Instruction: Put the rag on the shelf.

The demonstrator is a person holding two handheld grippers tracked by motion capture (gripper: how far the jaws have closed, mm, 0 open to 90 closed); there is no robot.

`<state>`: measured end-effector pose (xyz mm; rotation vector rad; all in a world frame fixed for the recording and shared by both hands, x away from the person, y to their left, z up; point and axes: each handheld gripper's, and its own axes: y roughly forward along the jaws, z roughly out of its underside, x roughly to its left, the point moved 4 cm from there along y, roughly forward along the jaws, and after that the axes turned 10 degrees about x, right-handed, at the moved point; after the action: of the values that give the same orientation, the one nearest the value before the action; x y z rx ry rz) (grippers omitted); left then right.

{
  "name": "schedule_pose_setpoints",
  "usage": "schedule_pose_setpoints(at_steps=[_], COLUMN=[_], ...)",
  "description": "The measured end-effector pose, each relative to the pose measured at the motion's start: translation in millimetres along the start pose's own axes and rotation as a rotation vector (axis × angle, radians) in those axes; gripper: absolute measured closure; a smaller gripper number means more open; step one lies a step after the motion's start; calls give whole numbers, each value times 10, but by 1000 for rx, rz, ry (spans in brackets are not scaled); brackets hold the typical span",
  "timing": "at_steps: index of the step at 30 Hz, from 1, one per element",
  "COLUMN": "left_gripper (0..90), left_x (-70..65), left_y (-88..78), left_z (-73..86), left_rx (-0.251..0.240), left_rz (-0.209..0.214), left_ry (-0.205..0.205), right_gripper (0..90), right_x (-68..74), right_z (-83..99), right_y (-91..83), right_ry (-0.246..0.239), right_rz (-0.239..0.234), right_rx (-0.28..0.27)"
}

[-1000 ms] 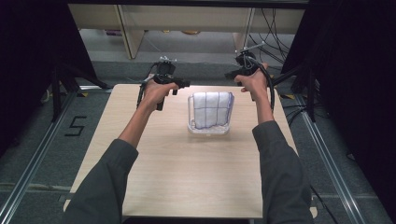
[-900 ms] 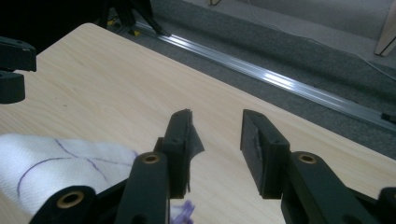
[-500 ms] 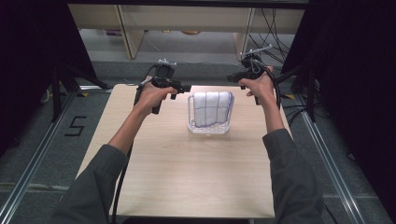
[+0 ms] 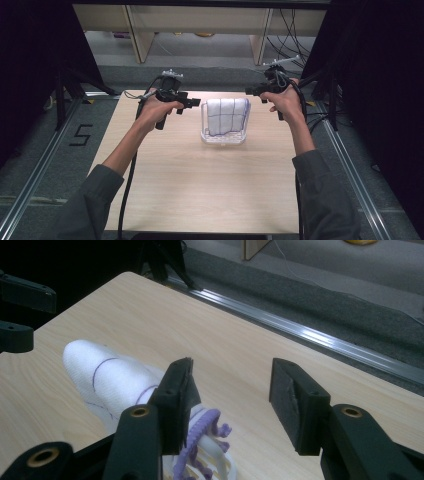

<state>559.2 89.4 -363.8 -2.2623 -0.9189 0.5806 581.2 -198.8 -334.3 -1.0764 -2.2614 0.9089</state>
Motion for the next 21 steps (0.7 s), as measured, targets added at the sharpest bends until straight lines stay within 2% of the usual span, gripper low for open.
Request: schedule_pose_setpoints(at_steps=[1, 6, 8, 9, 12, 13, 15, 16, 17, 19, 20, 21], left_gripper=[358, 353, 353, 353, 353, 353, 349, 349, 349, 349, 349, 346], left_x=[-7, -57, -80, -82, -114, -116, -143, -150, -165, -184, -186, -201], left_y=[-3, -37, -47, -58, -60, -67, -81, -87, -103, -100, -110, -111], left_z=[7, 56, 69, 87, 124, 142, 169, 182, 219, 235, 260, 272], left_rx=[-4, -6, -18, -9, -15, -5, -22, -21, -14, -22, -11, -20], left_rz=[3, 16, 18, 18, 25, 24, 34, 38, 41, 43, 44, 47], left_ry=[-2, 8, 4, 17, 13, 28, 17, 19, 38, 28, 44, 33], right_gripper=[524, 514, 509, 503, 484, 478, 470, 470, 470, 469, 466, 462], right_x=[15, 47, 66, 70, 92, 87, 96, 102, 103, 101, 93, 91], right_z=[26, 45, 63, 70, 98, 104, 133, 147, 165, 180, 193, 211], right_y=[-18, -40, -56, -58, -73, -73, -91, -98, -107, -117, -120, -121], right_ry=[9, -5, -11, -18, -4, -14, -13, 0, -15, -12, -22, -25], right_rz=[-8, -28, -24, -19, -23, -29, -20, -30, -35, -36, -32, -36], right_rx=[20, -8, -2, 2, -3, -10, 0, -2, -20, -20, -24, -23])
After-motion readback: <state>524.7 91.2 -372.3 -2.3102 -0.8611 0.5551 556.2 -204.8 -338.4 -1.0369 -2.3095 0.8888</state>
